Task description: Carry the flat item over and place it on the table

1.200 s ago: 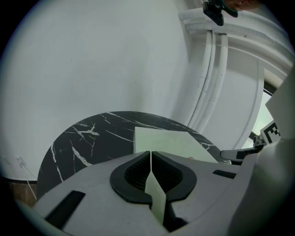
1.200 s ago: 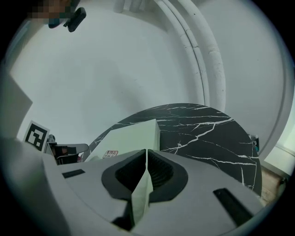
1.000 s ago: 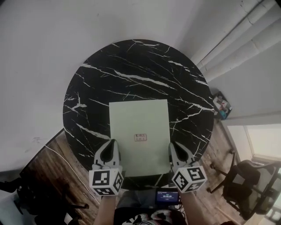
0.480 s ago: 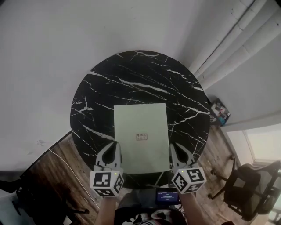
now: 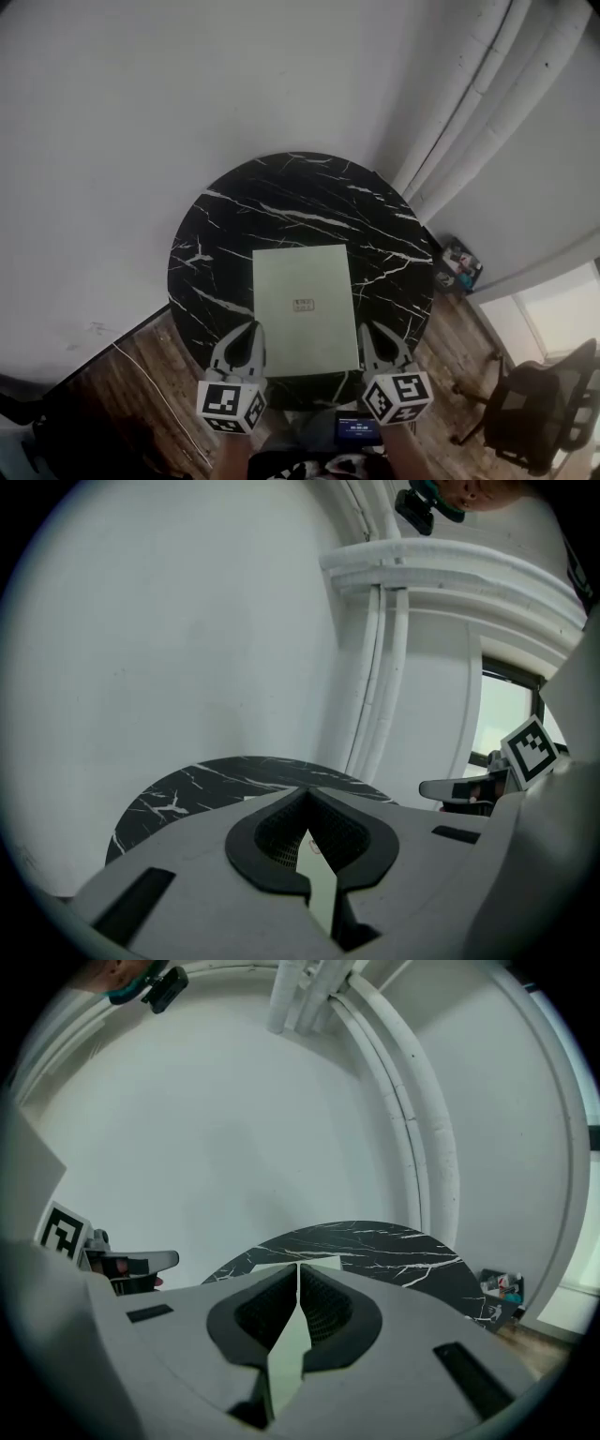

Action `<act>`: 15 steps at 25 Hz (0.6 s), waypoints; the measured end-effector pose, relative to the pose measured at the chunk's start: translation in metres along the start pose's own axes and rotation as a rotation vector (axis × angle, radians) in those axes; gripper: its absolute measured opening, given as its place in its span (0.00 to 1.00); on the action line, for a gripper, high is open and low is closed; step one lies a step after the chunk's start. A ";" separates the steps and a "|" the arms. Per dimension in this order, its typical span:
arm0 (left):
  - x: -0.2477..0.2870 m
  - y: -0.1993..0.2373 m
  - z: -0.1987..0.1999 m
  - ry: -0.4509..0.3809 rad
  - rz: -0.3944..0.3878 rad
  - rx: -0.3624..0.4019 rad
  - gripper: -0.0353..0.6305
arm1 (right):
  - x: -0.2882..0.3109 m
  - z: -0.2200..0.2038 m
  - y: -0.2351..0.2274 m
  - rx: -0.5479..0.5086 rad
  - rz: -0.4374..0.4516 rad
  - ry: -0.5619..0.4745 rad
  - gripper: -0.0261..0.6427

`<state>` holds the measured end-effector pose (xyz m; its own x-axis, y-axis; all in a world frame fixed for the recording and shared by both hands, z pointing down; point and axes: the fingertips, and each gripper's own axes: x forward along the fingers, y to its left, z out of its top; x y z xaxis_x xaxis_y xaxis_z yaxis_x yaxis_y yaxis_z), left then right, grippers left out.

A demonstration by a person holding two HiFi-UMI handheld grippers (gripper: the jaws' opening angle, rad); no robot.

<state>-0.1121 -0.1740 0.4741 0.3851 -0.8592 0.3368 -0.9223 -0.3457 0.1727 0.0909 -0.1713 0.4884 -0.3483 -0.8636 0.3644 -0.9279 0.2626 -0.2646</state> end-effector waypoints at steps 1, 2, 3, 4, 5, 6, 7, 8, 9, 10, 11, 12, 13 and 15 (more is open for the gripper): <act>-0.005 -0.001 0.004 -0.012 -0.002 0.004 0.07 | -0.004 0.001 0.001 -0.004 -0.009 -0.005 0.07; -0.010 -0.002 0.007 -0.021 -0.001 0.011 0.07 | -0.009 0.003 0.003 -0.011 -0.017 -0.012 0.07; -0.015 -0.002 0.010 -0.029 0.001 0.022 0.07 | -0.014 0.005 0.006 -0.027 -0.023 -0.020 0.07; -0.020 -0.003 0.014 -0.037 0.004 0.032 0.07 | -0.020 0.007 0.010 -0.053 -0.028 -0.030 0.07; -0.025 -0.004 0.017 -0.047 0.006 0.040 0.07 | -0.025 0.010 0.015 -0.084 -0.029 -0.039 0.07; -0.030 -0.005 0.020 -0.057 0.007 0.044 0.07 | -0.030 0.014 0.021 -0.113 -0.029 -0.048 0.07; -0.035 -0.006 0.022 -0.067 0.008 0.046 0.07 | -0.034 0.017 0.026 -0.134 -0.028 -0.058 0.07; -0.040 -0.006 0.024 -0.076 0.008 0.046 0.07 | -0.039 0.020 0.031 -0.148 -0.028 -0.070 0.07; -0.045 -0.007 0.025 -0.082 0.007 0.045 0.07 | -0.045 0.023 0.036 -0.157 -0.030 -0.082 0.07; -0.049 -0.008 0.025 -0.087 0.004 0.044 0.07 | -0.050 0.026 0.039 -0.164 -0.032 -0.094 0.07; -0.054 -0.011 0.026 -0.092 0.002 0.048 0.07 | -0.056 0.028 0.042 -0.168 -0.033 -0.104 0.07; -0.059 -0.013 0.026 -0.095 0.000 0.062 0.07 | -0.062 0.029 0.045 -0.173 -0.033 -0.112 0.07; -0.063 -0.016 0.026 -0.097 -0.001 0.087 0.07 | -0.067 0.029 0.046 -0.177 -0.034 -0.119 0.07; -0.070 -0.022 0.026 -0.101 -0.004 0.134 0.07 | -0.077 0.030 0.049 -0.173 -0.034 -0.130 0.07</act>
<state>-0.1196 -0.1159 0.4221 0.3899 -0.8888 0.2408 -0.9194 -0.3906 0.0468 0.0763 -0.1054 0.4208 -0.3068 -0.9184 0.2498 -0.9517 0.2927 -0.0925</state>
